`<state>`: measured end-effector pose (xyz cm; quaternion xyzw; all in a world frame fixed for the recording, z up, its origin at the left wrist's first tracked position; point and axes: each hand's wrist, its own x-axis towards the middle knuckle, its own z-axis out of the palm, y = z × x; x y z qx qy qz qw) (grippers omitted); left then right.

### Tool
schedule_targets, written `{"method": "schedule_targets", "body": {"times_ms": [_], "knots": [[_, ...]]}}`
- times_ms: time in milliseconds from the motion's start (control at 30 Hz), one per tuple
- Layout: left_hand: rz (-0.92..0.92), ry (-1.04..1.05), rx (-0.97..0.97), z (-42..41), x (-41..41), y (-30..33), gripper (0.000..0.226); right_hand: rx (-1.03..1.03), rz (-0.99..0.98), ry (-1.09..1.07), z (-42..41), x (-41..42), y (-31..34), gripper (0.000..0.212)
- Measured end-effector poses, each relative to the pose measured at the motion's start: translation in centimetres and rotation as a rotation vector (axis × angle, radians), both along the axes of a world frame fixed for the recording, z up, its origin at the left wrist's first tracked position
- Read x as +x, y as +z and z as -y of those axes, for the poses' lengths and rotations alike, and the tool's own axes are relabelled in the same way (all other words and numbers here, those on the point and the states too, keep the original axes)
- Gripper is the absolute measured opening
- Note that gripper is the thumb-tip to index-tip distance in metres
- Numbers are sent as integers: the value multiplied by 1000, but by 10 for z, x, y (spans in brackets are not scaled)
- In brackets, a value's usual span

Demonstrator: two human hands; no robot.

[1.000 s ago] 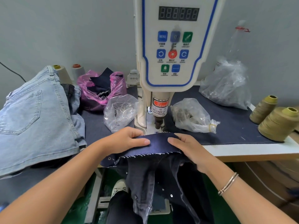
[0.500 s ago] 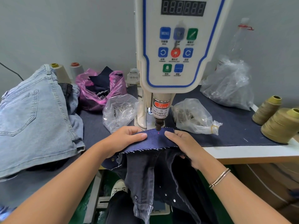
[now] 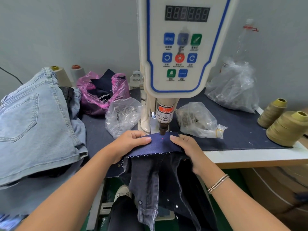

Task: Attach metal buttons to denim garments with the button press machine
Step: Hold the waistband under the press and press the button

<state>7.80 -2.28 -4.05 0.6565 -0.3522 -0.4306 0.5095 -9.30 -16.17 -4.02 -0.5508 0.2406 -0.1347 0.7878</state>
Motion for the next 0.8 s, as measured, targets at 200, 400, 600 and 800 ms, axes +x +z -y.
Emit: {"method": "schedule_targets", "body": {"times_ms": [200,400,600,800], "knots": [[-17,12,-2,1,1,-2,26,47,61,-2,0,-1,-2,24],[-101,-30,-27,0,4,-3,16,80,62,-32,3,0,-5,26],[-114,-54,-26,0,4,-3,17,122,50,-56,5,0,-6,27],[-110,-56,-30,1,4,-3,17,131,62,-53,5,-1,-4,22]]}}
